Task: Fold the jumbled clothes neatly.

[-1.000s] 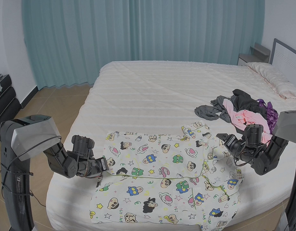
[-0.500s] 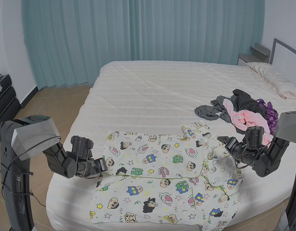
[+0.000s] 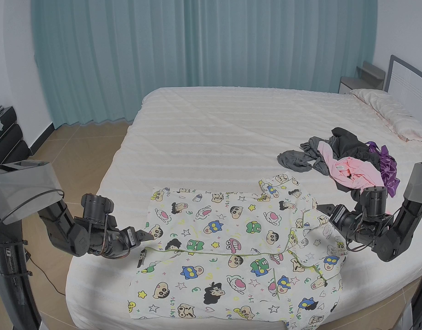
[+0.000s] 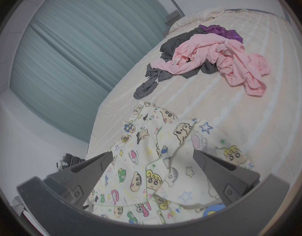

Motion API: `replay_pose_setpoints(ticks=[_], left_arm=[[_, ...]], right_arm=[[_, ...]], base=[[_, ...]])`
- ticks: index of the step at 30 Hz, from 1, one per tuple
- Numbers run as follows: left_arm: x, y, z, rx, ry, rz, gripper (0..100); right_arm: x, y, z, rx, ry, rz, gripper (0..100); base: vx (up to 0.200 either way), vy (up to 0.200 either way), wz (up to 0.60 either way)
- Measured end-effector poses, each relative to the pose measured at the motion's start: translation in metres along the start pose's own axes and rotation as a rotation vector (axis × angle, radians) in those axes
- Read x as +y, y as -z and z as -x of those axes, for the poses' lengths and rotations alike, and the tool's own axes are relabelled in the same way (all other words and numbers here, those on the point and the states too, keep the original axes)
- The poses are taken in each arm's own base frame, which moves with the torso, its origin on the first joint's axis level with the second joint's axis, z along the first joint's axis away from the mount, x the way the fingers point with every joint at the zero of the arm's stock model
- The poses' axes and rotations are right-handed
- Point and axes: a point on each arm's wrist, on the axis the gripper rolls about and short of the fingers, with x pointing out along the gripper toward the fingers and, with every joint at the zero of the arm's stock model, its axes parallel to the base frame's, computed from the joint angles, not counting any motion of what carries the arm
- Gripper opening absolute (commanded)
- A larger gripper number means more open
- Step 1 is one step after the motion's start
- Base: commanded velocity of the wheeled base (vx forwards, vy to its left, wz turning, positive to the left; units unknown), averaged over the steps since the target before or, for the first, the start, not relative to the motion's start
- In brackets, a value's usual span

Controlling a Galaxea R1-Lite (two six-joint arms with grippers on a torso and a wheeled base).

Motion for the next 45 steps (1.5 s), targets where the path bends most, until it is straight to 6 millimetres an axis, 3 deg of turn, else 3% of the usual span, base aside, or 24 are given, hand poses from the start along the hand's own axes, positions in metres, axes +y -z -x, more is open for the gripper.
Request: replay_pose_setpoints(ticks=[6,12,24,34,35,45], left_arm=[[0.005,0.018,0.028,0.03,0.026,0.025,100],[0.005,0.024,0.039,-0.008,0.056,0.014,100],[0.009,0.035,0.042,0.03,0.087,0.019,100],[0.01,0.036,0.042,0.039,0.087,0.022,100],[0.01,0.036,0.042,0.039,0.088,0.022,100],[0.01,0.036,0.042,0.039,0.088,0.024,100]], right_arm=[[-0.018,0.004,0.009,0.045,0.06,0.111,100],[-0.038,0.002,0.005,0.104,0.091,0.205,100],[-0.061,-0.017,-0.035,0.136,0.175,0.2,100],[-0.077,-0.012,-0.062,0.171,0.201,0.222,100],[-0.079,-0.011,-0.064,0.173,0.203,0.221,0],[-0.086,-0.013,-0.071,0.154,0.208,0.196,0]], base=[[0.0,0.0,0.0],[0.0,0.0,0.0],[0.0,0.0,0.0],[0.0,0.0,0.0],[0.0,0.0,0.0],[0.0,0.0,0.0]])
